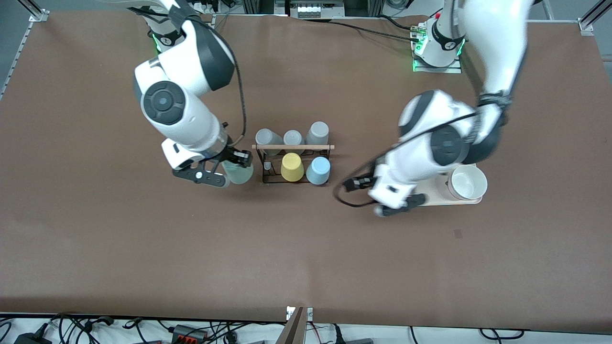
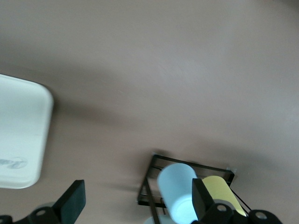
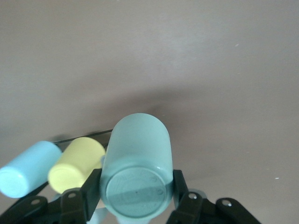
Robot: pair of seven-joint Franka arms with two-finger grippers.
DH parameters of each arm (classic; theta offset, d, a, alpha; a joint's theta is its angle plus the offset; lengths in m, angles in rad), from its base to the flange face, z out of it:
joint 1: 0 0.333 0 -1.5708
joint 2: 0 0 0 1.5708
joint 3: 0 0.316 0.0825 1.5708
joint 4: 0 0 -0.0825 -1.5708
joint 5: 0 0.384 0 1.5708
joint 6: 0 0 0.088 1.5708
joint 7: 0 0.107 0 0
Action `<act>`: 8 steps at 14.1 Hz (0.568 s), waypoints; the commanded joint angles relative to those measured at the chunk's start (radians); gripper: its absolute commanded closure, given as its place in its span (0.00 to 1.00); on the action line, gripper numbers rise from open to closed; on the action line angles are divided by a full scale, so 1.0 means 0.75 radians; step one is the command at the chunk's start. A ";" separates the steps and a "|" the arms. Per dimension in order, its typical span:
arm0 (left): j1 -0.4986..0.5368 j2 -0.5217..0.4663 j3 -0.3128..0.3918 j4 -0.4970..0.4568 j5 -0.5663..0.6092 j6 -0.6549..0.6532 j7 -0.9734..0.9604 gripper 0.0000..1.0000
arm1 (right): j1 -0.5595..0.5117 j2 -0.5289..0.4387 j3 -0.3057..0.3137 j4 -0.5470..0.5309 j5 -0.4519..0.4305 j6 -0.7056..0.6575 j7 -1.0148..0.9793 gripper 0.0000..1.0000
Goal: Hang scattered cups on rack with three cups
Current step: 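Place the blue cup on the rack with the left gripper while the right gripper approaches, then place the teal cup on the rack with the right gripper while the left gripper withdraws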
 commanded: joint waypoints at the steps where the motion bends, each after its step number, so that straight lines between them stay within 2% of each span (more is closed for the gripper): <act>1: 0.101 -0.125 -0.009 -0.025 0.069 -0.185 0.021 0.00 | 0.049 0.067 -0.006 0.083 0.005 -0.006 0.069 0.68; 4: 0.208 -0.252 -0.011 -0.033 0.102 -0.361 0.212 0.00 | 0.090 0.100 -0.009 0.083 -0.007 0.002 0.093 0.68; 8: 0.355 -0.376 -0.021 -0.025 0.104 -0.505 0.295 0.00 | 0.129 0.155 -0.009 0.077 -0.070 0.041 0.118 0.68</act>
